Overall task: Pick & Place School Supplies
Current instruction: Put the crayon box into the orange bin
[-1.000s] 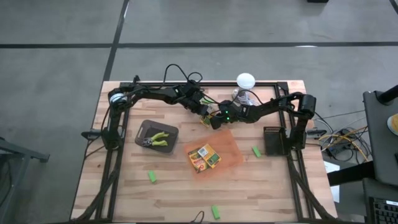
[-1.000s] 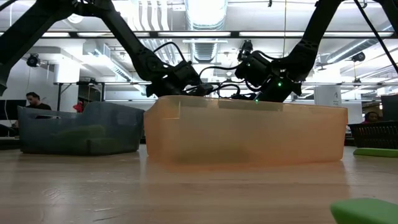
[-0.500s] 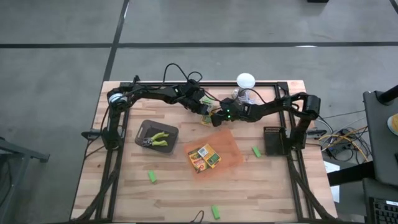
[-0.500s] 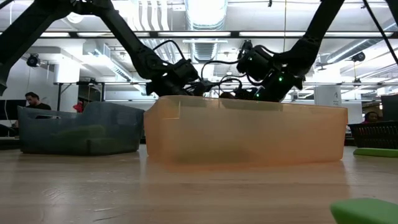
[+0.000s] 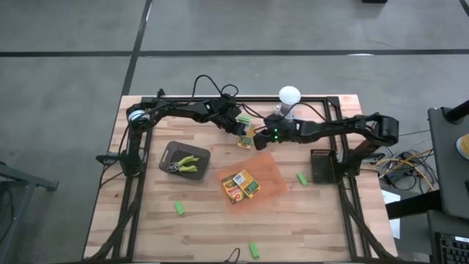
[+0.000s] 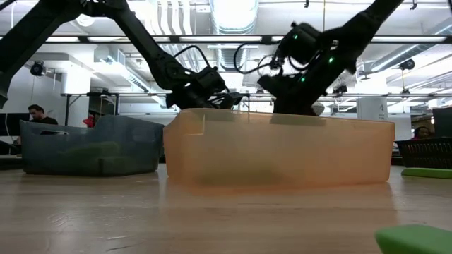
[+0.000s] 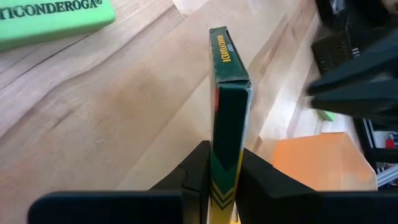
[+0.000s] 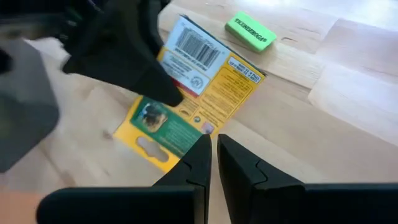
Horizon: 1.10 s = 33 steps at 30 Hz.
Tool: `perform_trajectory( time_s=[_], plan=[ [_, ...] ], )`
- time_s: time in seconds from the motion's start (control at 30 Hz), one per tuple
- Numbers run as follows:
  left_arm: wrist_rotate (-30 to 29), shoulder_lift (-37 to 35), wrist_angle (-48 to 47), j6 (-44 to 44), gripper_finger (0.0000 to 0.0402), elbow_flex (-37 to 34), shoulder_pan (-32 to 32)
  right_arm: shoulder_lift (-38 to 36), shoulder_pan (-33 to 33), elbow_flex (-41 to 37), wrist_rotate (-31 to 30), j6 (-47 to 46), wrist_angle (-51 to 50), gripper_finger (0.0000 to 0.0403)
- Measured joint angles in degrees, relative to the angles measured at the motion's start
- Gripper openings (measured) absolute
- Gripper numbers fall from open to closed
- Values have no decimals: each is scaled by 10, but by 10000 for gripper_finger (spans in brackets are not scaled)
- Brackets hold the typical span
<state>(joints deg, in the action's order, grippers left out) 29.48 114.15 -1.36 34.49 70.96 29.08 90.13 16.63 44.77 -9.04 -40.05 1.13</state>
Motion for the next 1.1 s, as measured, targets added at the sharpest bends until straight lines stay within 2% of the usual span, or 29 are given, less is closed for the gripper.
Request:
perform_trajectory(
  time_s=[0.17, 0.57, 0.93, 1.1],
  plan=[
    [0, 0, 0, -5, 55, 0, 1, -55, -4, 0, -5, 0, -65, 27],
    [18, -34, 10, -8, 55, 0, 8, -160, -8, 0, -77, 0, -208, 27],
    [19, -124, 27, 20, 55, 0, 3, -163, -9, -1, -91, 2, -235, 27],
    [57, -174, 10, 31, 55, 0, -7, -161, -10, -2, -91, 43, -237, 27]
  ],
)
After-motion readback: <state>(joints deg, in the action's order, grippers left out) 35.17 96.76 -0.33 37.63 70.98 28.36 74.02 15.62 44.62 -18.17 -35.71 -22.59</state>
